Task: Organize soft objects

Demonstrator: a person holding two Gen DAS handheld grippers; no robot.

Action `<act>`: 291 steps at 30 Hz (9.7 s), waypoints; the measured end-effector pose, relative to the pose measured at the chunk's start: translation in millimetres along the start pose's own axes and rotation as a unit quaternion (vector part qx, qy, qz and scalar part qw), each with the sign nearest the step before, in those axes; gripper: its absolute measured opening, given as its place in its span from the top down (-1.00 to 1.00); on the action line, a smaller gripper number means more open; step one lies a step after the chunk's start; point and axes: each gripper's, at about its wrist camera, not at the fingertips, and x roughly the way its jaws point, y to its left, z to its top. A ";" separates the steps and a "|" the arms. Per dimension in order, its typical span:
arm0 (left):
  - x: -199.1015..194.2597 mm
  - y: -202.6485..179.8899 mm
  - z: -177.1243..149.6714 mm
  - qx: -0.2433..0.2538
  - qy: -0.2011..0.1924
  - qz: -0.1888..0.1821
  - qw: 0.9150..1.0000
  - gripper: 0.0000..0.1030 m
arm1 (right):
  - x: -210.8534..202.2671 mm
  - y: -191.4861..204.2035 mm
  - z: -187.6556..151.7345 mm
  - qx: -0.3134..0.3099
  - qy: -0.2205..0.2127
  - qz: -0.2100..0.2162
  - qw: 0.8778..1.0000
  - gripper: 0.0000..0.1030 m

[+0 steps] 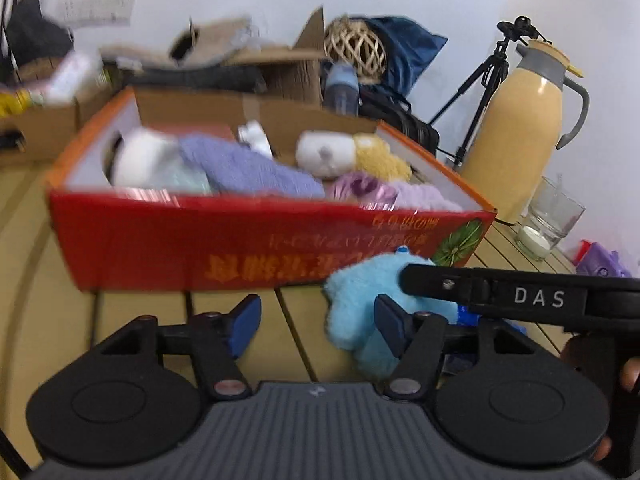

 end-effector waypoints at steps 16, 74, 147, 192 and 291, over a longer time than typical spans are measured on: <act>-1.2 2.4 -4.2 -0.012 0.012 -0.082 0.996 0.46 | 10.8 -27.5 -7.6 0.069 0.001 0.090 0.993 0.29; -82.8 -0.4 141.2 0.004 -0.037 0.015 0.999 -0.10 | -67.5 23.9 153.1 -0.090 -0.026 0.017 0.995 -0.12; -59.8 -51.6 -11.7 -0.100 -0.058 -0.061 0.991 0.40 | -95.3 -13.5 -31.3 0.003 -0.092 0.037 0.995 0.65; -85.7 14.4 151.5 0.029 -0.011 0.103 0.994 0.30 | -39.7 23.1 170.8 -0.117 -0.004 -0.019 0.993 0.32; -535.0 -205.1 -350.3 0.086 -0.247 0.182 0.948 -1.00 | -529.7 74.1 -349.3 -0.170 -0.178 0.016 0.969 -1.00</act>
